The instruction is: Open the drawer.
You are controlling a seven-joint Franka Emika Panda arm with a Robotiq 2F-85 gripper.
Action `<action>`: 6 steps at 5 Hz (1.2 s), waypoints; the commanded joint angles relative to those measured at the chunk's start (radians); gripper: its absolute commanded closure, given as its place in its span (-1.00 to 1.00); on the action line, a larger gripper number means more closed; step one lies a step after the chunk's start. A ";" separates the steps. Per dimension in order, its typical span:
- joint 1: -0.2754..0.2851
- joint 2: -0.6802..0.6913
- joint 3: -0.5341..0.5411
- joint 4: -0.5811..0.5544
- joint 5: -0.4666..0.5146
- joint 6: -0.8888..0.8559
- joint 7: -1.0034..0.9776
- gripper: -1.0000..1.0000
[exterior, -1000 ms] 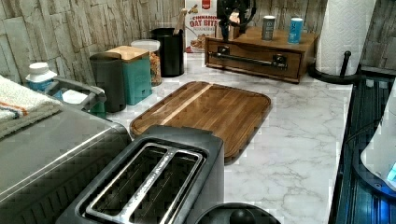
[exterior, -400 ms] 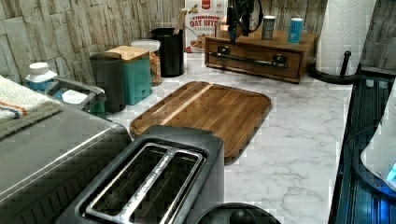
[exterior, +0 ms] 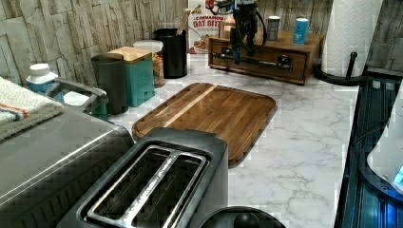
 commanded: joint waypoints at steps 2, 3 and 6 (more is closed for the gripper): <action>0.002 0.003 0.012 -0.030 -0.005 0.172 -0.031 -1.00; 0.007 0.020 0.027 -0.056 0.011 0.221 -0.024 -1.00; 0.066 -0.004 0.029 -0.091 0.008 0.150 0.059 -1.00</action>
